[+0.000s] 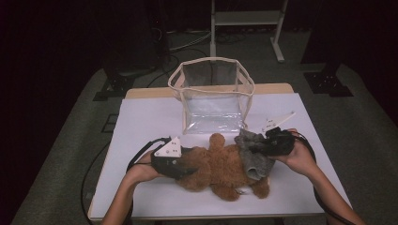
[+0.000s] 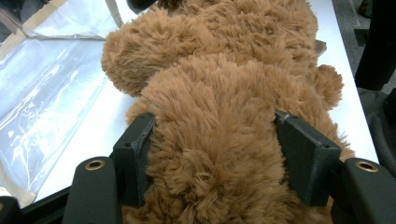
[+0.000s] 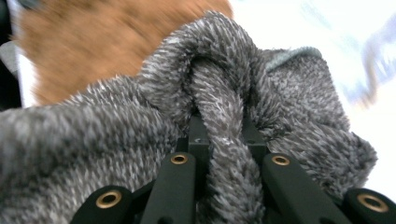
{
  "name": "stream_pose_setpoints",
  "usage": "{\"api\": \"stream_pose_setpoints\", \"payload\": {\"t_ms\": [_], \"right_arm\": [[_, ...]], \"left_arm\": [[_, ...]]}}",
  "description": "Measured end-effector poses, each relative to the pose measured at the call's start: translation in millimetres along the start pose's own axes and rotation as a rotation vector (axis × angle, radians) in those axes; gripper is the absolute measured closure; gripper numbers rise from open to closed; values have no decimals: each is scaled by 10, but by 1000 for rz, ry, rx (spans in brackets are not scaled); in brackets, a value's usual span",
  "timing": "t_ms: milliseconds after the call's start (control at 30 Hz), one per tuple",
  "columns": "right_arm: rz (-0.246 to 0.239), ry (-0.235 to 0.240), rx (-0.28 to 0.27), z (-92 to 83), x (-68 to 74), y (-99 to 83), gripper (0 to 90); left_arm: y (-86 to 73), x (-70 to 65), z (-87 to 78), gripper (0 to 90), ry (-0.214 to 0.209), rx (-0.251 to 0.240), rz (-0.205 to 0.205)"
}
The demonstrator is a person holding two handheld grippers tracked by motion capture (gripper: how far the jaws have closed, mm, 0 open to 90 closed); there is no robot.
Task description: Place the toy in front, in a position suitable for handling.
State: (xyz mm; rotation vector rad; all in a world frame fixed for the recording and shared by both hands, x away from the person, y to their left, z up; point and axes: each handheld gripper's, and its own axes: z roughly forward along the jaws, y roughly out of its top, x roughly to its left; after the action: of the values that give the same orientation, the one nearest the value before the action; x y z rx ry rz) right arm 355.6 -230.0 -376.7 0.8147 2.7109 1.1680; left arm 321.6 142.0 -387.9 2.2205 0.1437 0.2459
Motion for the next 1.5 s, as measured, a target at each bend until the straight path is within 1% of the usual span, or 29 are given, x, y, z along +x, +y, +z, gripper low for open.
{"api": "stream_pose_setpoints", "payload": {"t_ms": [67, 100, 167, 233, 300, 400, 433, 467, 500, 533, 667, 733, 767, 800, 833, 867, 967, 1000, 1033, 1067, 1100, 1167, 1233, 1267, 1300, 1400, 1433, 1467, 1500], "right_arm": [[43, 1, -2, -30, -113, -102, 793], [59, -9, -5, -65, -146, -130, 793], [67, -7, -30, -122, -161, -109, 792], [49, 6, -49, -133, -118, -15, 792], [17, 23, -55, -80, -56, 96, 791], [-16, 35, -24, 71, -7, 179, 790], [-13, 38, -15, 102, -14, 173, 790], [5, 44, -15, 130, -48, 138, 791], [5, 44, -15, 130, -48, 138, 791], [40, 22, -11, 104, -148, 37, 791], [101, -40, 8, -57, -318, -138, 791], [111, -42, -12, -156, -340, -164, 791], [111, -42, -12, -156, -340, -164, 791], [97, -37, -36, -220, -310, -115, 790], [97, -37, -36, -220, -310, -115, 790], [78, -22, -49, -215, -250, -34, 790], [37, -7, -46, -117, -171, 72, 789], [32, 3, -40, -70, -154, 95, 789], [32, 3, -40, -70, -154, 95, 789], [19, 7, -20, 27, -151, 104, 788], [29, 12, -10, 69, -165, 85, 788], [57, 28, -13, 111, -227, 22, 788], [91, 12, -3, 111, -309, -69, 788], [91, 12, -3, 111, -309, -69, 788], [117, -12, 15, 60, -369, -157, 788], [124, -8, 0, -63, -371, -165, 789], [124, -8, 0, -63, -371, -165, 789], [93, 9, -26, -176, -288, -54, 789], [80, 17, -37, -206, -252, -4, 789]], "left_arm": [[2, -4, 1, 346, -2, -1, 3], [2, -4, 1, 346, -2, -1, 3], [2, -7, -1, 347, -5, -2, 5], [4, -11, 0, 348, -6, -1, 7], [7, -21, -8, 349, -5, 4, 15], [5, -38, -13, 349, -2, 2, 20], [3, -42, -16, 351, 0, 4, 23], [2, -43, -18, 352, 0, 3, 23], [2, -43, -18, 353, 0, 3, 23], [3, -46, -22, 353, 0, 5, 27], [8, -48, -27, 352, -3, 10, 30], [8, -41, -22, 352, -4, 7, 27], [8, -41, -22, 352, -4, 7, 27], [9, -36, -19, 352, -6, 7, 24], [9, -36, -19, 352, -6, 7, 24], [10, -38, -20, 352, -6, 7, 26], [8, -43, -23, 352, -4, 8, 25], [5, -47, -27, 352, -5, 7, 26], [5, -47, -27, 352, -5, 7, 26], [3, -48, -33, 352, -6, 6, 28], [1, -47, -32, 352, -6, 5, 26], [-2, -45, -30, 352, -7, 1, 23], [2, -46, -31, 352, -6, 5, 28], [2, -46, -31, 352, -6, 5, 28], [3, -45, -31, 352, -7, 5, 30], [3, -41, -30, 352, -9, 5, 27], [3, -41, -30, 352, -9, 5, 27], [3, -41, -29, 352, -8, 5, 27], [5, -43, -28, 352, -8, 5, 27]]}}
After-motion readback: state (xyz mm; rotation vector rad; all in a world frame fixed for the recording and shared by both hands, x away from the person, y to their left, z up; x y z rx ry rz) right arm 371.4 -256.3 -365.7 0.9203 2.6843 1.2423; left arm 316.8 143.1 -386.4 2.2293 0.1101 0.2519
